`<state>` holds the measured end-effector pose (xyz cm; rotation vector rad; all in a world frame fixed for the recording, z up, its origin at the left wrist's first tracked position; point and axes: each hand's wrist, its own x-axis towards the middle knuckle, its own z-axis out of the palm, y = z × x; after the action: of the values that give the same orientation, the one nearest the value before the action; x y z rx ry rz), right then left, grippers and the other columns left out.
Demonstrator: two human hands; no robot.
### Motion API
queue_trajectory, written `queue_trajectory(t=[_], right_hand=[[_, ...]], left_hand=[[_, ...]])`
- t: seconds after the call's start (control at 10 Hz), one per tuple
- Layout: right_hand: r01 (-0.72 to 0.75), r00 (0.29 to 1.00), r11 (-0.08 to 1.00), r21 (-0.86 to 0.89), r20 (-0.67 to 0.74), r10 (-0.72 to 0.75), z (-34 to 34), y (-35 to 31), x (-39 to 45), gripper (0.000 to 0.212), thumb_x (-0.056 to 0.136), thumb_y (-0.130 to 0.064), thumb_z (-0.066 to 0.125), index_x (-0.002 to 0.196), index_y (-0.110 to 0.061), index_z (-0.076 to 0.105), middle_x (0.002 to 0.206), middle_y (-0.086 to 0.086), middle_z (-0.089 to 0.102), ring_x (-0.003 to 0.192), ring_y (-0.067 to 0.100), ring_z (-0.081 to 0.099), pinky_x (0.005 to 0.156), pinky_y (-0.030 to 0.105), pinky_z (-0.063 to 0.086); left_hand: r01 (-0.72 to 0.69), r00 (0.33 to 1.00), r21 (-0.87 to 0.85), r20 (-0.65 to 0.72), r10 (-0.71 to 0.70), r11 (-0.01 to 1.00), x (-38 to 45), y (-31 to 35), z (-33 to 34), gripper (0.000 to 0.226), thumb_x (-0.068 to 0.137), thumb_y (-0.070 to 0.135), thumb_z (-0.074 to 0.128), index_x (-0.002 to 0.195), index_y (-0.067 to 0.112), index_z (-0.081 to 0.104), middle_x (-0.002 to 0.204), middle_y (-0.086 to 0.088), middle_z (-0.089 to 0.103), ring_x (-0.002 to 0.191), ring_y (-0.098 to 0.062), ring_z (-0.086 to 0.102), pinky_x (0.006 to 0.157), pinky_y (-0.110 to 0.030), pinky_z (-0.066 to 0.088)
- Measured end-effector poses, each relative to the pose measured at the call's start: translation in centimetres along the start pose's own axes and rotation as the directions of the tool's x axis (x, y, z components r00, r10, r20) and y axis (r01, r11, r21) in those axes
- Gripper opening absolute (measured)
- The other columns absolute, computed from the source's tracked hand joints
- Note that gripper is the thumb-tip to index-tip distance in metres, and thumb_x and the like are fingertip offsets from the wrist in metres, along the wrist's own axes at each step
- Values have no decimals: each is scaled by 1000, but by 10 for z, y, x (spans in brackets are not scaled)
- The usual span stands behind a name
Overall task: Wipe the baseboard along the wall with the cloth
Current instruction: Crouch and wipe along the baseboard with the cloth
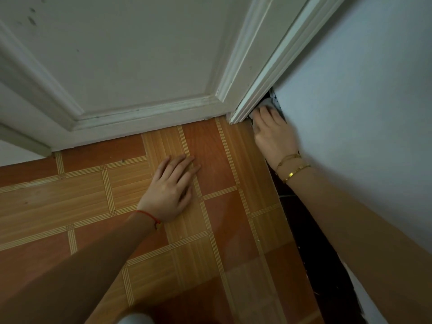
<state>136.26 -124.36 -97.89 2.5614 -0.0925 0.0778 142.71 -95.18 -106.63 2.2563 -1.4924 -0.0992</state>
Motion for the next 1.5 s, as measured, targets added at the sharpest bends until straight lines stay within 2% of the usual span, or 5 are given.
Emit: queue_trajectory(t=[0.3, 0.7, 0.9, 1.2, 1.5], right_hand=[[73, 996, 997, -21, 53, -72, -20, -3, -51, 29, 87, 3, 45, 100, 6, 71, 126, 25, 56, 120, 38, 50, 106, 44, 38], [44, 998, 999, -32, -39, -46, 5, 0, 1, 24, 92, 0, 48, 103, 6, 69, 119, 20, 61, 116, 34, 53, 103, 43, 42], [99, 994, 994, -55, 50, -96, -14, -2, -36, 36, 90, 2, 37, 108, 6, 68, 130, 24, 54, 124, 38, 48, 108, 46, 37], [69, 996, 997, -28, 65, -67, -22, -9, -95, 29, 83, 3, 61, 112, 7, 67, 137, 26, 50, 129, 38, 46, 113, 46, 33], [156, 976, 985, -77, 166, -141, -18, 0, -39, 27, 84, -1, 52, 103, 3, 71, 134, 28, 51, 127, 39, 44, 110, 48, 34]], left_hand=[[-5, 1000, 0, -19, 5, 1000, -1, 0, 1, 52, 97, 28, 47, 148, 13, 46, 154, -10, 42, 147, -29, 32, 122, -55, 20], [1, 1000, 5, -26, -1, 1000, 0, 0, -1, 52, 97, 25, 51, 147, 12, 47, 155, -10, 42, 147, -29, 33, 122, -55, 20], [3, 1000, 4, -11, -3, 1000, -1, 2, -2, 51, 98, 25, 49, 147, 12, 46, 155, -10, 42, 147, -29, 33, 122, -55, 20], [5, 1000, 4, 2, -5, 1000, -2, 1, 0, 51, 100, 27, 42, 149, 12, 44, 155, -11, 42, 147, -30, 33, 122, -55, 20], [11, 1000, 7, 8, -11, 1000, -1, 1, -3, 52, 97, 28, 46, 147, 13, 46, 155, -11, 42, 146, -30, 33, 121, -56, 20]])
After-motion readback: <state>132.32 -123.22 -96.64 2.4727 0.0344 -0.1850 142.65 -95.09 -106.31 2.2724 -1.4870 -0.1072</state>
